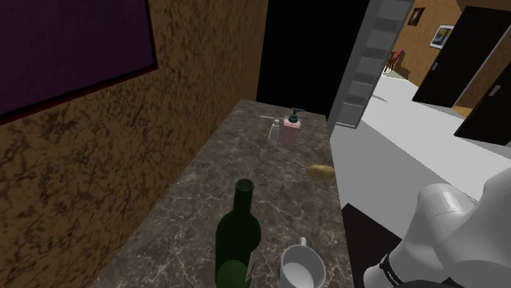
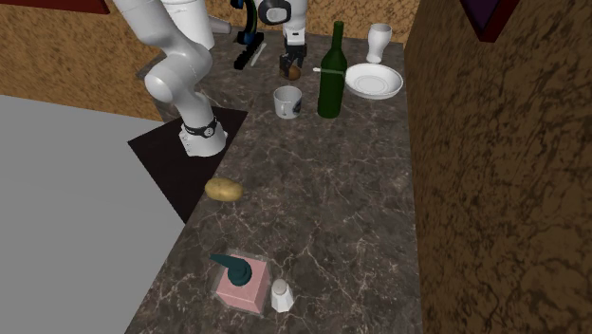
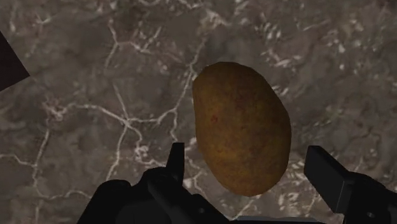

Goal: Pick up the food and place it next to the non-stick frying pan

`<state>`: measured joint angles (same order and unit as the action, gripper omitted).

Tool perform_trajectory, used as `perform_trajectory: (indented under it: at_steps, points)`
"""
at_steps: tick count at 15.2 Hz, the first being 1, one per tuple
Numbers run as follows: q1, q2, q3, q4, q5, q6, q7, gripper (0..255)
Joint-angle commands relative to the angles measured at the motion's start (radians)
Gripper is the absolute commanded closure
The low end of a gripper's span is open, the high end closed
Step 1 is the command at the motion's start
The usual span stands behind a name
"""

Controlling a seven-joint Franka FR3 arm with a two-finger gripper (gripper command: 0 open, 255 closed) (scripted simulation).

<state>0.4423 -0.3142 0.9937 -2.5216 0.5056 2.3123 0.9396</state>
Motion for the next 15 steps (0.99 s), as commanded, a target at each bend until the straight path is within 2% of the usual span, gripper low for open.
perform_trajectory:
  at_steps: [1,4,8,15]
  points:
    - [0.0,0.0,0.0,0.0,0.0,0.0,0.0,0]
    - [0.0,0.0,0.0,0.0,0.0,0.0,0.0,0]
    - [0.039,-0.111,-0.095,0.057,0.02,-0.166,-0.028,0]
    - [0.039,-0.111,-0.095,0.057,0.02,-0.165,-0.028,0]
